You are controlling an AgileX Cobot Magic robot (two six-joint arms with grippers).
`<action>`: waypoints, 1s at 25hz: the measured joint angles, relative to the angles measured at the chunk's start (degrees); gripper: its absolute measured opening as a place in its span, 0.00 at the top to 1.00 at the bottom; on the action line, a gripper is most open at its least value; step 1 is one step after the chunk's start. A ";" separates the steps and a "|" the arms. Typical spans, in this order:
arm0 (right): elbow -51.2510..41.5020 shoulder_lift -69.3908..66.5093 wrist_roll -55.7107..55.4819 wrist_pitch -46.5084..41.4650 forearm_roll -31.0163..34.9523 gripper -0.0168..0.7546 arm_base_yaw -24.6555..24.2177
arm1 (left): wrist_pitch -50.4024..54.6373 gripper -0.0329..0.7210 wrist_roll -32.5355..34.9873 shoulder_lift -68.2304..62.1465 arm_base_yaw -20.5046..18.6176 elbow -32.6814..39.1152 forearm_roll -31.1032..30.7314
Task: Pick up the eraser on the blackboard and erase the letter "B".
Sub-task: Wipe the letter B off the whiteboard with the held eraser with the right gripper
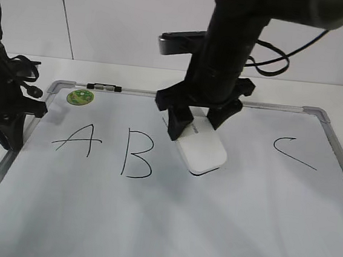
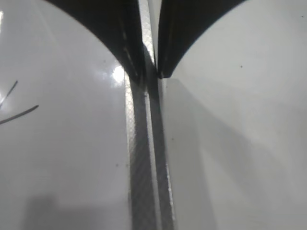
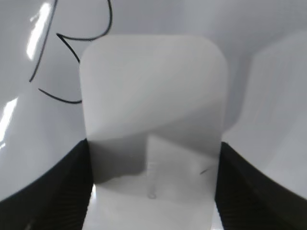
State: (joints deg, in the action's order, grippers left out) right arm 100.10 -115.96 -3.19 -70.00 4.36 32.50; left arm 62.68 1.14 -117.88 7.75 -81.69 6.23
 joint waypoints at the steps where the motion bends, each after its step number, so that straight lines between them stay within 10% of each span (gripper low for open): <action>1: 2.34 -1.64 0.69 0.06 -0.13 0.29 0.68 | 0.03 0.84 0.00 0.00 0.00 0.00 0.20; 25: 15.26 -17.39 6.62 -1.40 -0.79 0.29 7.65 | 0.25 0.83 0.00 -0.08 -0.10 0.00 0.95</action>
State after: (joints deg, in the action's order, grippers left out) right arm 115.36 -133.35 3.44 -71.40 3.57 40.15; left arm 62.93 1.14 -117.96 7.64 -81.69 7.18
